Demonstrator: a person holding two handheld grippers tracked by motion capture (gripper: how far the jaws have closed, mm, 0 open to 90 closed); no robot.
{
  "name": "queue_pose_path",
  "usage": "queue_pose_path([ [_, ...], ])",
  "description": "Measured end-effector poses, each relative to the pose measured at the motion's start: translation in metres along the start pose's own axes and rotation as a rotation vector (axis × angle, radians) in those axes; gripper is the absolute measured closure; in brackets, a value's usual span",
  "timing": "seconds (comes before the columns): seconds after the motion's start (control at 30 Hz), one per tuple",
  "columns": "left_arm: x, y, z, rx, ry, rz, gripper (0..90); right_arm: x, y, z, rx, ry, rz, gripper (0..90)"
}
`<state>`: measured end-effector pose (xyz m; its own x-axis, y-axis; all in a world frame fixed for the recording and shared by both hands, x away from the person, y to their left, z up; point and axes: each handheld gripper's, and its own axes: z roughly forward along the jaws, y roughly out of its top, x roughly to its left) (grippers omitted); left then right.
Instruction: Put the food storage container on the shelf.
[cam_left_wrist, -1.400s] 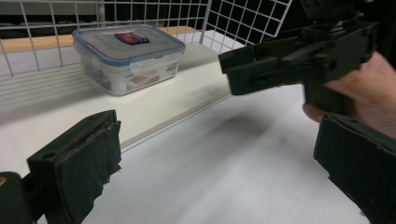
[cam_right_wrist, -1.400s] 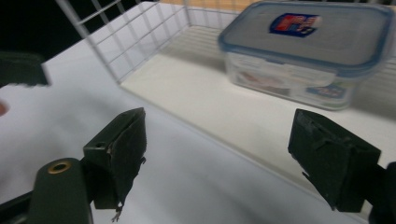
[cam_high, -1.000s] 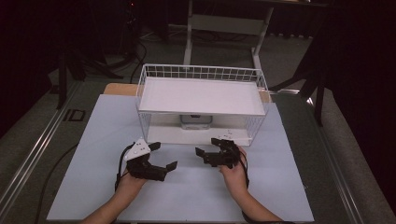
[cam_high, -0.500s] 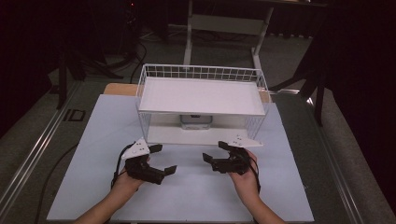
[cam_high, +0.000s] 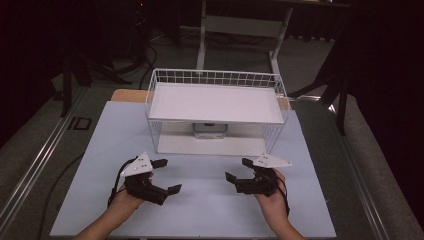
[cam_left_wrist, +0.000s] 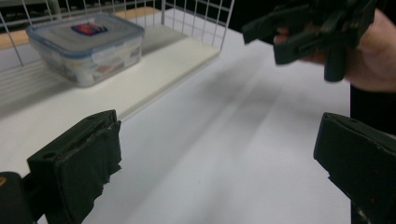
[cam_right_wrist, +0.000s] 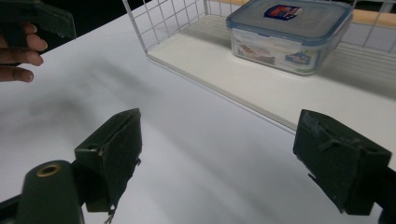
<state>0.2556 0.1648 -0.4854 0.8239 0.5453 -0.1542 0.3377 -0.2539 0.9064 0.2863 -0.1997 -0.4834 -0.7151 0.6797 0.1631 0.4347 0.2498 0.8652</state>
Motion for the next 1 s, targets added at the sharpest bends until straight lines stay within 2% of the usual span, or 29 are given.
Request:
queue_pose_path([
  [0.17,-0.002,-0.004,-0.007,0.003,-0.007,-0.006,1.6,-0.001,-0.003,-0.01,0.0,0.001,-0.002,15.5],
  [0.27,-0.002,-0.006,-0.01,-0.011,-0.018,-0.019,1.6,-0.001,-0.005,-0.017,-0.001,0.008,-0.008,15.5],
  [0.53,0.0,-0.016,-0.018,-0.015,-0.005,-0.053,1.6,-0.002,-0.012,-0.027,0.02,0.004,-0.013,15.5],
  [0.73,0.0,-0.018,-0.022,-0.017,0.003,-0.06,1.6,-0.005,-0.016,-0.033,0.026,0.008,-0.023,15.5],
  [0.8,0.0,-0.02,-0.022,-0.015,0.008,-0.058,1.6,-0.007,-0.018,-0.035,0.038,0.01,-0.043,15.9],
  [0.9,0.0,-0.023,-0.022,-0.013,0.012,-0.056,1.6,-0.008,-0.02,-0.036,0.043,0.018,-0.042,17.2],
  [1.0,0.0,-0.025,-0.021,-0.018,0.013,-0.056,1.6,-0.012,-0.024,-0.037,0.043,0.017,-0.016,18.4],
])
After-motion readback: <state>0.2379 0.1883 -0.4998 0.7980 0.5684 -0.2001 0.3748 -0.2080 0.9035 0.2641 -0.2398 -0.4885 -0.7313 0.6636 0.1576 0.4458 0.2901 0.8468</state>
